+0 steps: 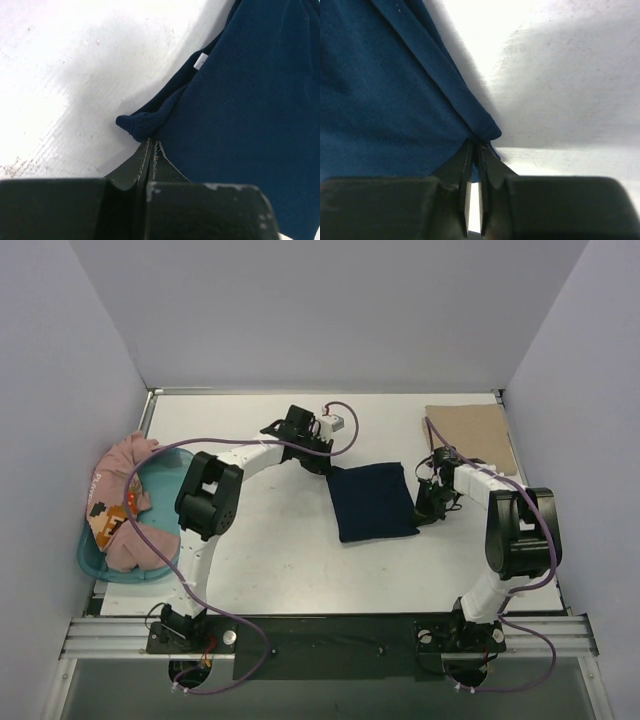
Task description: Fold and stack the t-shirts
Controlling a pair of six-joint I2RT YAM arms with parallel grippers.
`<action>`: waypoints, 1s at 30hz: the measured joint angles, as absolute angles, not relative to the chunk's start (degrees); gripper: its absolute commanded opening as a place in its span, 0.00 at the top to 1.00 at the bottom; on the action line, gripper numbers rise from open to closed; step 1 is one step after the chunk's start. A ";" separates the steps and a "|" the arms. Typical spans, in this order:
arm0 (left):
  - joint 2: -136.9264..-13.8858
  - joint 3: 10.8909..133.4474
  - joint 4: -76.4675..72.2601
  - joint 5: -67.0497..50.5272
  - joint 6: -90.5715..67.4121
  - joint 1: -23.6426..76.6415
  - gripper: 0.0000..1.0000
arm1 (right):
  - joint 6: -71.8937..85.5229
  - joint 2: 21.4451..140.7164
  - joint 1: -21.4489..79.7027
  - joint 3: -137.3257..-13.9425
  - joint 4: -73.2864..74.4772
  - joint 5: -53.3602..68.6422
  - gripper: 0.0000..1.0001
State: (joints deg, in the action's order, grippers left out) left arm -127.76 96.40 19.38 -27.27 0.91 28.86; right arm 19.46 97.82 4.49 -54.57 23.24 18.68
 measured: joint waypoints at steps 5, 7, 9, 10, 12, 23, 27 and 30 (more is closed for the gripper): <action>-129.19 98.70 18.33 -25.58 0.47 28.86 1.00 | 20.12 96.57 3.84 -52.93 21.80 18.96 1.00; -129.73 99.59 17.87 -24.23 0.36 28.88 1.00 | 20.53 95.57 3.40 -51.57 20.88 19.59 1.00; -130.19 100.47 17.69 -23.38 0.21 28.88 1.00 | 20.99 94.13 2.63 -49.71 19.99 20.49 1.00; -130.30 100.71 17.52 -23.09 0.19 28.88 1.00 | 21.17 93.32 2.24 -48.71 19.73 20.95 1.00; -130.39 101.30 17.45 -21.80 0.25 28.88 1.00 | 21.21 92.25 1.76 -47.33 19.97 21.32 1.00; -130.45 102.65 16.49 -21.78 0.45 28.93 1.00 | 20.56 91.59 0.75 -51.00 25.61 20.03 0.60; -130.45 104.36 18.65 -21.50 0.75 28.75 1.00 | 19.75 89.73 0.84 -58.22 28.49 15.55 0.88; -130.45 107.63 20.99 -21.43 1.06 28.67 1.00 | 19.38 89.08 1.19 -64.42 27.51 15.27 1.00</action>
